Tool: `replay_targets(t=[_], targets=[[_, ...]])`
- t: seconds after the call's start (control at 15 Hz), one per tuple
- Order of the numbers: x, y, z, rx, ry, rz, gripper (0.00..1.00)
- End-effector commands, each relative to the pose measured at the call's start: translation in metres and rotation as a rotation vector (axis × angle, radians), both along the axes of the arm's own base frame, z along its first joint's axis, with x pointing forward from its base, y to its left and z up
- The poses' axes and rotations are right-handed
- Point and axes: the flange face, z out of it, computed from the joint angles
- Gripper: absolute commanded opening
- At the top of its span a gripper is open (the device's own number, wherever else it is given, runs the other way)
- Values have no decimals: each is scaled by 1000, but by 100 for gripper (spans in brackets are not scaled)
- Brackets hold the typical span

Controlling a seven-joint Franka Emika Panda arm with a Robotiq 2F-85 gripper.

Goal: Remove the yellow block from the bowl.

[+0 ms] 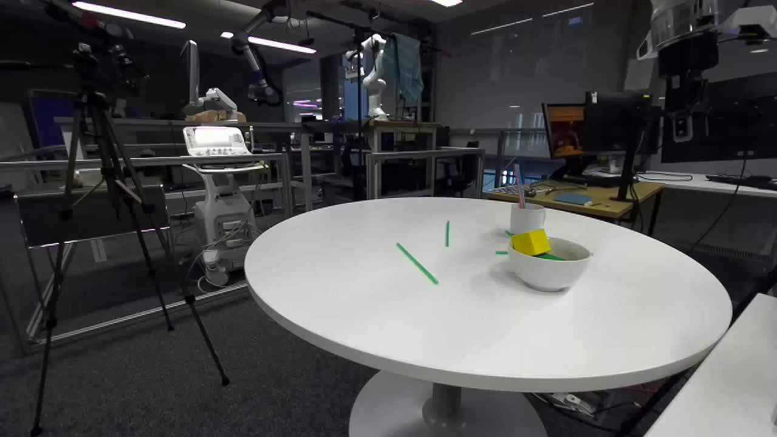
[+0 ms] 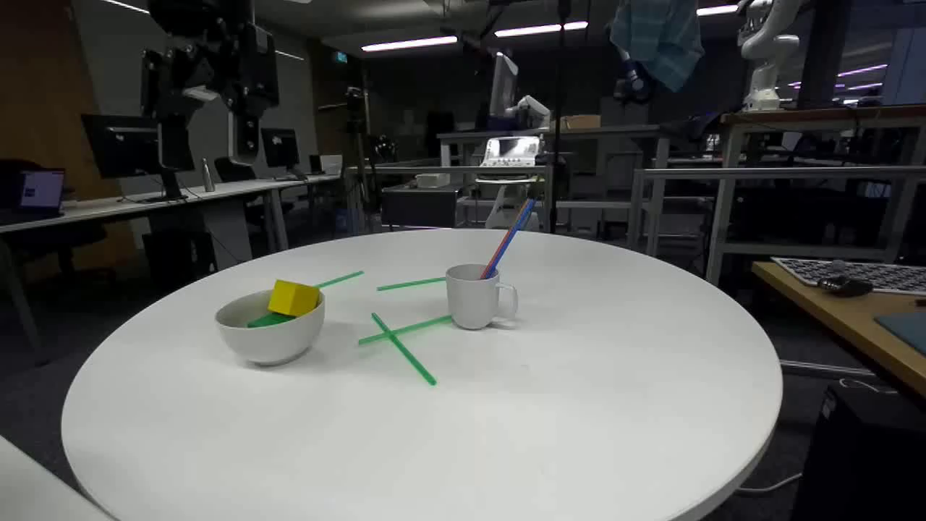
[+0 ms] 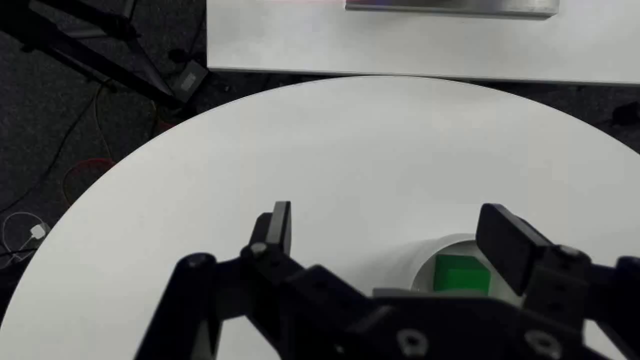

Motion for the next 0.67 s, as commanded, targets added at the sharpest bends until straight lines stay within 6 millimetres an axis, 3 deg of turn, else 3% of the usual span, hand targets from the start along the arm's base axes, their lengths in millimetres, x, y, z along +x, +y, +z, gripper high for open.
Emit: replay_targets(t=[0.0, 0.2, 0.6], targets=[[0, 0, 0, 0, 0, 0, 100], [1, -1, -2, 12, -3, 7, 100], [25, 15, -17, 70, -30, 55, 100]])
